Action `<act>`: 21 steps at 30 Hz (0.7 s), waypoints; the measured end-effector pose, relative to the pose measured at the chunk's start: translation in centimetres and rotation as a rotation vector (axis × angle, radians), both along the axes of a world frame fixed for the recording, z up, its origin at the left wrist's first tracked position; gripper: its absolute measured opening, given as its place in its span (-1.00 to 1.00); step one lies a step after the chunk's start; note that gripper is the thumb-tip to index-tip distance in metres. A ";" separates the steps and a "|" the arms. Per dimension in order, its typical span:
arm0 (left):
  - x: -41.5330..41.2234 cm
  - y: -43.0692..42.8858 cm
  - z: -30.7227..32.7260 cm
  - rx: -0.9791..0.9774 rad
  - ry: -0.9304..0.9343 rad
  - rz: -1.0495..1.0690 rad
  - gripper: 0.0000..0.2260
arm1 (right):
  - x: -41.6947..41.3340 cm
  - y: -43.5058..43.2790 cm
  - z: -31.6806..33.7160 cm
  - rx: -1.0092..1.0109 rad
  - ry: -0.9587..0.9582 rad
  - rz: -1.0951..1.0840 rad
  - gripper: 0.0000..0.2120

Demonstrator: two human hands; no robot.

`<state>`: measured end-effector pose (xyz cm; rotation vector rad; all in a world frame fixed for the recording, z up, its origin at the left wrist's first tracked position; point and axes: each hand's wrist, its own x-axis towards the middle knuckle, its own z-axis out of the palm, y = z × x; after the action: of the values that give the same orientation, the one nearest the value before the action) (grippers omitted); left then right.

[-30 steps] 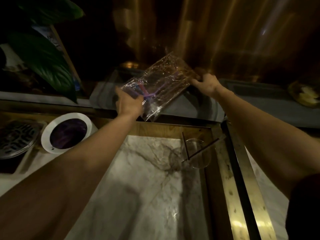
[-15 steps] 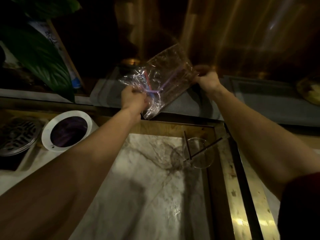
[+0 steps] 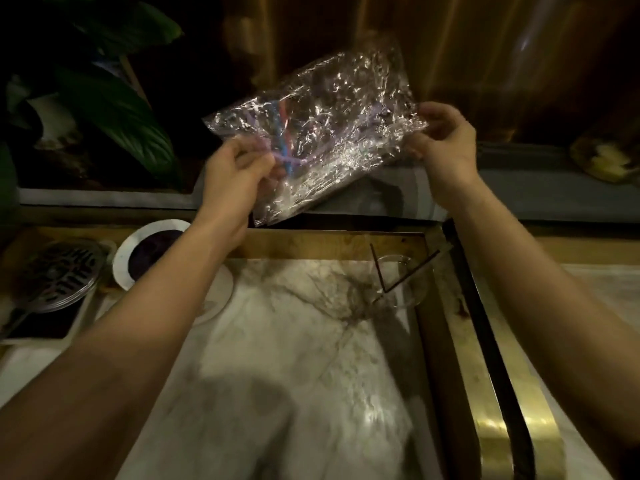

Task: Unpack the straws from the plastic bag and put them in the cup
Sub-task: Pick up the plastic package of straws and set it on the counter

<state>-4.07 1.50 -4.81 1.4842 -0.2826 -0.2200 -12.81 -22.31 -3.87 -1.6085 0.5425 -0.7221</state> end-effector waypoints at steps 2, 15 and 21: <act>-0.8 1.8 0.5 -0.054 0.005 -0.021 -0.83 | -2.1 1.7 0.3 -0.023 -0.006 -0.008 -0.60; -7.9 14.9 -5.3 0.004 0.110 -0.184 -0.79 | -18.3 18.6 -5.0 -0.022 -0.041 -0.184 -0.70; -10.8 18.8 -11.4 0.140 0.237 -0.309 -0.82 | -24.5 24.5 -11.8 0.154 0.108 -0.254 -0.64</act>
<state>-14.86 20.27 -16.22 1.5313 -0.3086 -0.6702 -37.27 2.22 -15.63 -1.4551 0.8721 -0.7639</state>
